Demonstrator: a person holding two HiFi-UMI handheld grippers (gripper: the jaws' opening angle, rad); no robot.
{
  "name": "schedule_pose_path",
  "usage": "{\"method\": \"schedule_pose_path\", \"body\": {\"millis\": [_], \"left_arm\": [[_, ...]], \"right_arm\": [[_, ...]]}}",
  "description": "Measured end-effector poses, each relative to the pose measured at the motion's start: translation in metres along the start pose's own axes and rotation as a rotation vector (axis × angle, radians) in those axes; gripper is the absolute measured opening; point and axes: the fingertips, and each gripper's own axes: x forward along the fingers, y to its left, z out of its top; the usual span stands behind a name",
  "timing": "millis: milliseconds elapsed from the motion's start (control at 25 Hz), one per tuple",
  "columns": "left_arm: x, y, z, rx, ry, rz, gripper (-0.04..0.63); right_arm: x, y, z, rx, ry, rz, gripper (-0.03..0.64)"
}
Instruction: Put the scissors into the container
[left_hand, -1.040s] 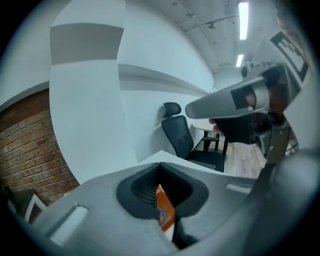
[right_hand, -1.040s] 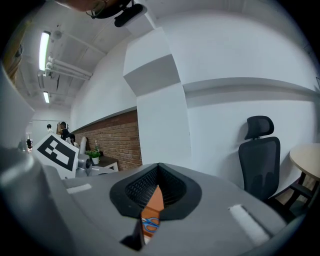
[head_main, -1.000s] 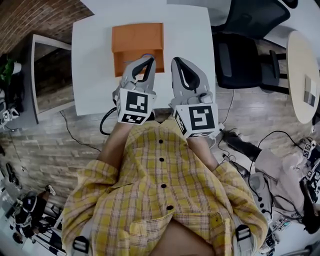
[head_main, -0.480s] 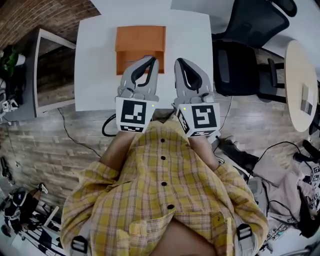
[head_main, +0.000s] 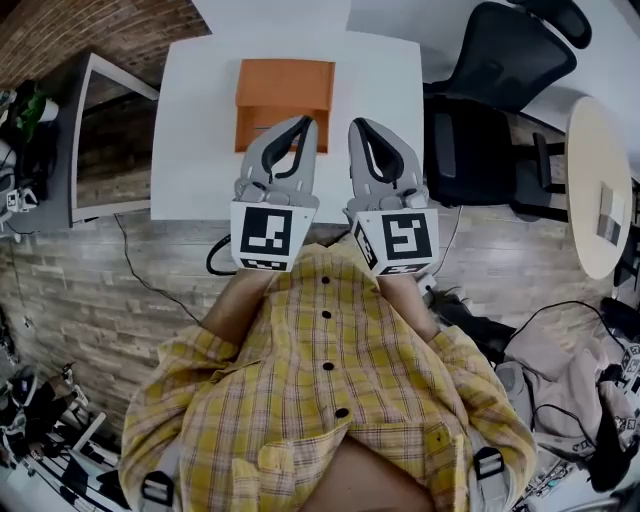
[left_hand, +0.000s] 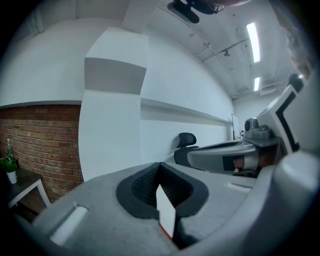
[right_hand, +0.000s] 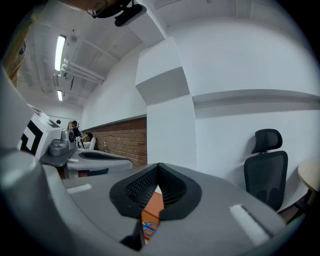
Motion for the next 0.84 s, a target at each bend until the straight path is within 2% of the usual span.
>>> {"method": "schedule_pose_path", "body": {"millis": [640,840], "left_arm": [[-0.018,0.005,0.011,-0.021,-0.071,0.066,0.005],[-0.024,0.013,0.008,-0.022,-0.048,0.061,0.005]], "right_arm": [[-0.003,0.012,0.01,-0.028,-0.031,0.047,0.006],[-0.002,0.02,0.014,-0.032,-0.033,0.05,0.005]]}}
